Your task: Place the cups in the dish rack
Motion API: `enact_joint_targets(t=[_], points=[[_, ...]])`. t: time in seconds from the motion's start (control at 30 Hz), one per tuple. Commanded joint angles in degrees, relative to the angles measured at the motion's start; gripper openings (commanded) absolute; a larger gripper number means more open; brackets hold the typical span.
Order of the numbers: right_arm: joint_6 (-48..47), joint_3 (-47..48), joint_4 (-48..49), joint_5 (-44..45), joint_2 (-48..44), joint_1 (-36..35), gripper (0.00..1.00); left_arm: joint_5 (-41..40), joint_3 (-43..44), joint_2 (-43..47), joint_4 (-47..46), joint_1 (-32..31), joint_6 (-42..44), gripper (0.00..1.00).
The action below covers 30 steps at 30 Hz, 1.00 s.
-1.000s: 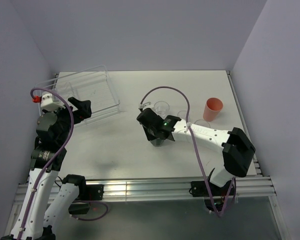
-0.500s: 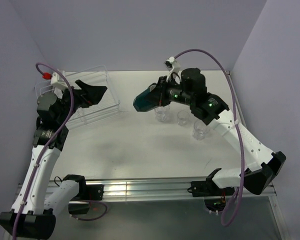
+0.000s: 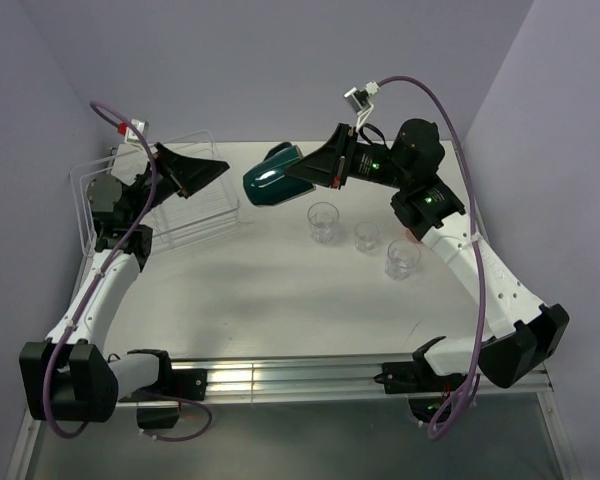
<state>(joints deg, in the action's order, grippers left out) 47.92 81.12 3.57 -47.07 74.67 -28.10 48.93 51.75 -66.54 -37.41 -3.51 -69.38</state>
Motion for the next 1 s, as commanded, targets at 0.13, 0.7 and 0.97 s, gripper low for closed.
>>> enact_joint_targets(t=[0.13,0.7,0.97], points=[[5.6,4.3,12.5,-2.7,1.5,0.2,0.00,4.0,1.4,-0.1,-15.8,-5.5,-6.2,0.99],[7.0,4.0,15.6,-2.2,2.7,0.2,0.00,1.3,3.5,-2.4,-9.1,-13.4,-0.4,0.99],[6.7,2.2,18.7,-2.1,1.3,0.1,0.00,0.3,2.4,-4.1,-12.1,-15.9,-2.2,0.99]])
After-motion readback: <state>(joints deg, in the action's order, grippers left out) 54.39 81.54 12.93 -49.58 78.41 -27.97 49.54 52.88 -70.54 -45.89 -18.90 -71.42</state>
